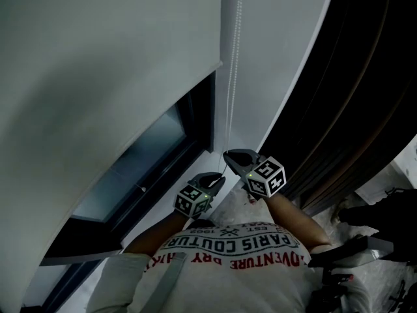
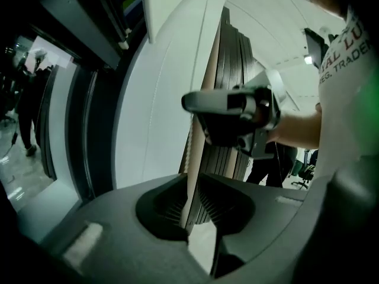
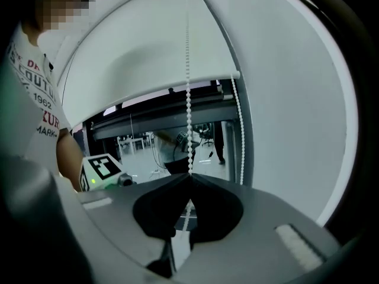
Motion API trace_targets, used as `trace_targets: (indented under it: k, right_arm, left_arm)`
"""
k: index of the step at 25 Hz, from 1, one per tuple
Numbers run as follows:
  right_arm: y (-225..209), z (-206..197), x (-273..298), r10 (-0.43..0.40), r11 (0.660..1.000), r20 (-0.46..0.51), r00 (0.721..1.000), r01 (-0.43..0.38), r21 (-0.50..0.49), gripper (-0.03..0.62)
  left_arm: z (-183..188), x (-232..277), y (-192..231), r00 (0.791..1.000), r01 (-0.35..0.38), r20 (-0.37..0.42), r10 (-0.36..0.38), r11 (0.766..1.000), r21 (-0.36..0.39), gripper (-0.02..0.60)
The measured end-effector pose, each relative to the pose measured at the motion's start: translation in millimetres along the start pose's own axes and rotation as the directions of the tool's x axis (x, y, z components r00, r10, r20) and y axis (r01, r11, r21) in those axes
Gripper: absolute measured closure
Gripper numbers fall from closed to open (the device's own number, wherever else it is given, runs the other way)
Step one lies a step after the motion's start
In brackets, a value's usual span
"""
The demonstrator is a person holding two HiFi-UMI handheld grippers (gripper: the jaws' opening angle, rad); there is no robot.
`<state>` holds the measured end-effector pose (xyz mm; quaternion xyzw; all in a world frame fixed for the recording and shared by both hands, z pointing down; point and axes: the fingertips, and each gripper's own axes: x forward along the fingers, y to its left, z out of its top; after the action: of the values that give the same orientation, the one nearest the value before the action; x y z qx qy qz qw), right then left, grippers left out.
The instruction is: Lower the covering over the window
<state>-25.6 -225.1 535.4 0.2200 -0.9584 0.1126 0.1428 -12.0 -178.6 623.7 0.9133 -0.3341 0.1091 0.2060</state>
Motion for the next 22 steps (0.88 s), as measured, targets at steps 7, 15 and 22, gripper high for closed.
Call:
trace_targets:
  k: [7,15,22]
  right_arm:
    - [-11.7,-8.7,5.0,-0.022,1.000,-0.011,1.000,0.022,0.006,0.591]
    - [-6.5,-16.9,13.9,-0.014,1.000,-0.021,1.000,0.014,0.021,0.591]
    - [-1.3,9.3,35.0,0.013,1.000,-0.009,1.000,-0.013,0.016,0.591]
  left_arm:
    - [90.3,-29.8,-3.9,0.983,-0.004,0.184,-0.005,0.999,0.044,0.518]
    - [226.7,-63.5,-14.5,0.941,0.021,0.330,-0.074,0.987,0.159,0.479]
    - [324.2,-79.7,15.5,0.928,-0.064,0.372,-0.017,0.977,0.205,0.468]
